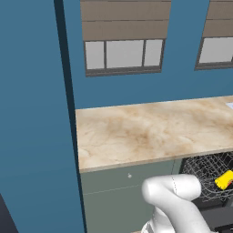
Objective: Pick up the cup and bowl from the counter, place them in the dishwasher, and close the dishwasher door.
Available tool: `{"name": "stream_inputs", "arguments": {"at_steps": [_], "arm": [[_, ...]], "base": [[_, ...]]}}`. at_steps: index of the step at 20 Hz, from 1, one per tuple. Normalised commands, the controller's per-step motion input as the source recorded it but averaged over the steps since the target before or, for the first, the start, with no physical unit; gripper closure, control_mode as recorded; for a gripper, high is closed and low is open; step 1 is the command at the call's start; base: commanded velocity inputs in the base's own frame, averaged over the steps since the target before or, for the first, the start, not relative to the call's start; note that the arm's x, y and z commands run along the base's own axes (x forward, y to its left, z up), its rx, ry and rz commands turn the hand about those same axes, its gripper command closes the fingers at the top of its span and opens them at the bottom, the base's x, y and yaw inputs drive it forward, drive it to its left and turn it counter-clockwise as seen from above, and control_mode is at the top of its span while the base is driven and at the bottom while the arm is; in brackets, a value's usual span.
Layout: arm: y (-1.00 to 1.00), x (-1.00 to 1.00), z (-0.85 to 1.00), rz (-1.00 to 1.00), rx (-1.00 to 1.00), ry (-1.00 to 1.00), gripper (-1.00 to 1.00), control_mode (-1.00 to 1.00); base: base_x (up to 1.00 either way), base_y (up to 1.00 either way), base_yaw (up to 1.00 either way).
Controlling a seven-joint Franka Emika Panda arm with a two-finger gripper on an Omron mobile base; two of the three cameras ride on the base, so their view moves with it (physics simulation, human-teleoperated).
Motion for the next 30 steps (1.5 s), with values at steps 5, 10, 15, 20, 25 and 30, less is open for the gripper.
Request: {"name": "stream_inputs", "arguments": {"at_steps": [5,10,15,20,25,30], "arm": [[0.00,-0.31,-0.38,0.05,-0.07,0.00,-1.00,-1.00],[0.00,-0.14,-0.39,0.04,-0.03,0.00,-1.00,-1.00],[0.00,0.00,-0.51,0.01,0.00,0.00,-1.00,-1.00],[0.00,0.00,-0.56,0.00,0.00,0.00,-1.00,-1.00],[0.00,0.02,-0.54,0.00,0.00,0.00,-1.00,-1.00],[-0.01,0.13,-0.44,0.00,0.00,-0.01,-1.00,-1.00]], "base": [[0.00,0.00,0.00],[0.00,0.00,0.00],[0.00,0.00,0.00],[0.00,0.00,0.00],[0.00,0.00,0.00],[0.00,0.00,0.00]]}}
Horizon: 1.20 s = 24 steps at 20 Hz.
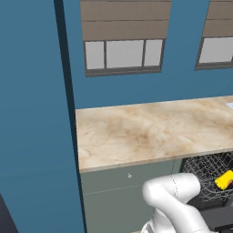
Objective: Pick up the cup and bowl from the counter, place them in the dishwasher, and close the dishwasher door.
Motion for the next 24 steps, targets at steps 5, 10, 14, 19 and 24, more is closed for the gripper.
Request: {"name": "stream_inputs", "arguments": {"at_steps": [5,10,14,19,24], "arm": [[-0.15,0.30,-0.40,0.00,-0.01,-0.02,-1.00,-1.00],[-0.31,0.22,-0.50,0.00,-0.03,-0.02,-1.00,-1.00],[-0.43,0.19,-0.53,0.00,-0.05,-0.03,-1.00,-1.00],[-0.43,0.25,-0.51,0.00,-0.03,-0.04,-1.00,-1.00],[-0.41,0.51,-0.33,0.00,0.00,-0.07,-1.00,-1.00]], "base": [[0.00,0.00,0.00],[0.00,0.00,0.00],[0.00,0.00,0.00],[0.00,0.00,0.00],[0.00,0.00,0.00]]}}
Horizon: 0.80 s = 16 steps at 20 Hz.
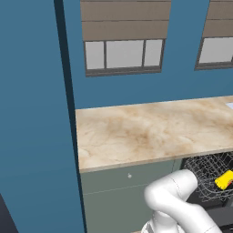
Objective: Pick up the cup and bowl from the counter, place them in the dishwasher, and close the dishwasher door.
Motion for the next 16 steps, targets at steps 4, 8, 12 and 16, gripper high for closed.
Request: {"name": "stream_inputs", "arguments": {"at_steps": [4,8,12,16], "arm": [[-0.28,0.83,-0.02,-0.01,0.00,-0.17,-1.00,-1.00],[-0.16,1.00,0.00,-0.07,0.00,-0.15,-1.00,-1.00],[-0.13,1.00,-0.03,-0.07,0.00,-0.13,-1.00,-1.00],[-0.23,1.00,-0.02,-0.06,0.00,-0.12,-1.00,-1.00]], "base": [[0.00,0.00,0.00],[0.00,0.00,0.00],[0.00,0.00,0.00],[0.00,0.00,0.00]]}}
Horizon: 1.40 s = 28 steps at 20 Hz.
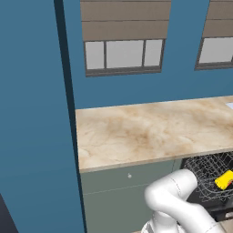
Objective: Pick up the cup and bowl from the counter, place them in the dishwasher, and close the dishwasher door.
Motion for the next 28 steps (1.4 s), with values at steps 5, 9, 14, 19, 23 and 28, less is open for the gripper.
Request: {"name": "stream_inputs", "arguments": {"at_steps": [5,9,14,19,23,28], "arm": [[-0.28,1.00,-0.03,-0.05,0.01,-0.11,-1.00,-1.00],[-0.28,0.88,0.00,-0.04,0.07,-0.12,-1.00,-1.00],[-0.34,0.77,-0.02,-0.02,0.16,-0.12,-1.00,-1.00],[-0.32,0.70,-0.06,-0.02,0.13,-0.12,-1.00,-1.00],[-0.34,0.53,-0.06,-0.02,0.14,-0.14,-1.00,-1.00],[-0.37,0.34,-0.07,-0.01,0.12,-0.16,-1.00,-1.00]], "base": [[0.00,0.00,0.00],[0.00,0.00,0.00],[0.00,0.00,0.00],[0.00,0.00,0.00],[0.00,0.00,0.00],[0.00,0.00,0.00]]}}
